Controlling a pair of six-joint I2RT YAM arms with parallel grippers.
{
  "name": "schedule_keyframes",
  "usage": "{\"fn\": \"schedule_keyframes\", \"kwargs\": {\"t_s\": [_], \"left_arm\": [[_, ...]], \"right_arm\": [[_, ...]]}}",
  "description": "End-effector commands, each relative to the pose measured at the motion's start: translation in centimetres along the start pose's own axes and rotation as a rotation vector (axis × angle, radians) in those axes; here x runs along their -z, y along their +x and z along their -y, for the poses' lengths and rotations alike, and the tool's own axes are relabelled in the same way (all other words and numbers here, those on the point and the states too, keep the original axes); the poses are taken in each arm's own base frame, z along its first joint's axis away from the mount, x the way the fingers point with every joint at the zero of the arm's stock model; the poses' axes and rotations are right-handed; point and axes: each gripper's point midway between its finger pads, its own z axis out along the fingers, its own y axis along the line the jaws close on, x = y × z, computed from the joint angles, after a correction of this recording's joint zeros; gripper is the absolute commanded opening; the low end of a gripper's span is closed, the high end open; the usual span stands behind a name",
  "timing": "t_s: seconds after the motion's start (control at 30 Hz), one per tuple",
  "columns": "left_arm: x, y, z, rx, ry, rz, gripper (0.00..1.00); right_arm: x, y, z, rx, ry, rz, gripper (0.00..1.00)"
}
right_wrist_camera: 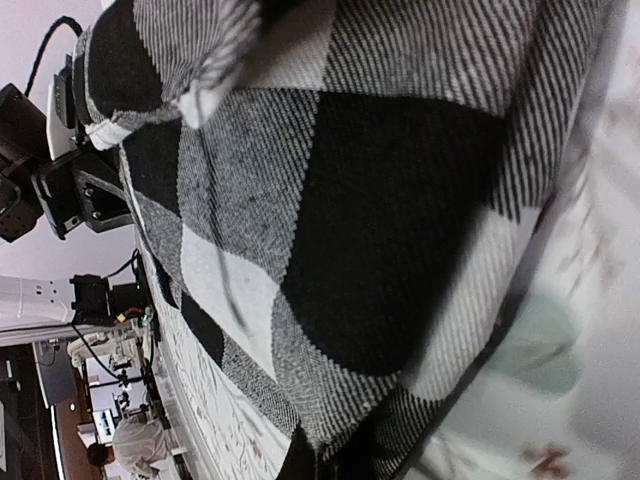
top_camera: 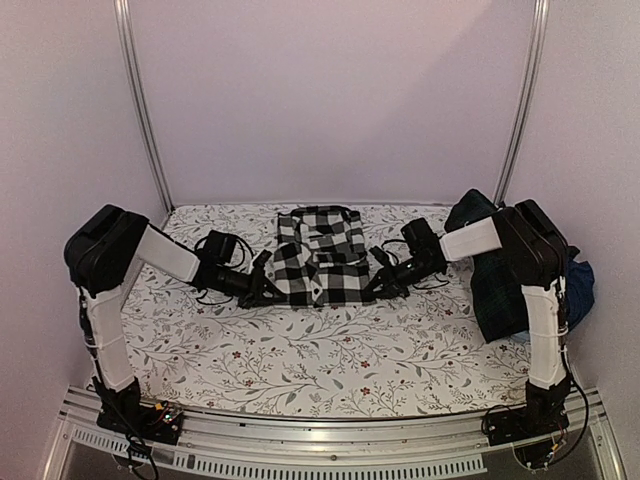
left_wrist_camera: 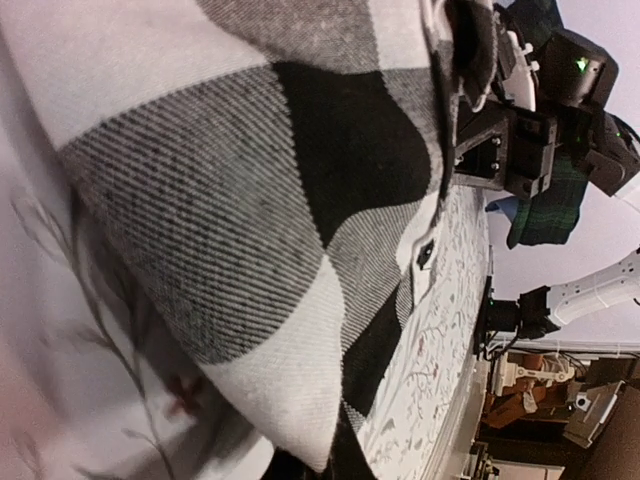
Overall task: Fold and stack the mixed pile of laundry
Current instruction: Move the 2/3-rectangle-folded shirt to the center of the board.
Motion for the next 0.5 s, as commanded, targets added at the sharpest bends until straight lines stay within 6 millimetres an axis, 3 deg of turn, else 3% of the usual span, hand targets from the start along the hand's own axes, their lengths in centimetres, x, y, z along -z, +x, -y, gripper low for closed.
{"fn": "schedule_keyframes", "kwargs": {"t_s": [0.0,0.07,0.1,0.17,0.23,0.33,0.47], "left_arm": [[1.7,6.0,3.6,0.012,0.027,-0.087,0.00],[2.4,9.5,4.6,0.030,0.014,-0.142,0.01],[2.8,11.2,5.0,0.038,0.005,-0.166,0.18],[4.1,12.5,6.2,0.032,-0.014,-0.144,0.60],[5.8,12.1,6.6,0.017,-0.057,-0.083,0.79],[7.2,10.2,6.1,-0.019,-0.124,-0.022,0.88],[6.8,6.9,5.6,-0.103,-0.192,0.030,0.90]], "right_arm": [[0.9,7.5,-1.7,-0.049,0.011,-0.147,0.00],[1.6,11.8,-2.8,-0.078,-0.006,-0.217,0.02],[2.2,13.0,-3.7,-0.082,-0.022,-0.239,0.08],[3.3,14.4,-5.6,-0.059,-0.040,-0.251,0.34],[4.5,13.9,-7.2,-0.012,-0.035,-0.220,0.48],[5.9,11.8,-8.6,0.086,0.015,-0.151,0.51],[5.4,9.7,-7.5,0.154,0.087,-0.126,0.49]]}}
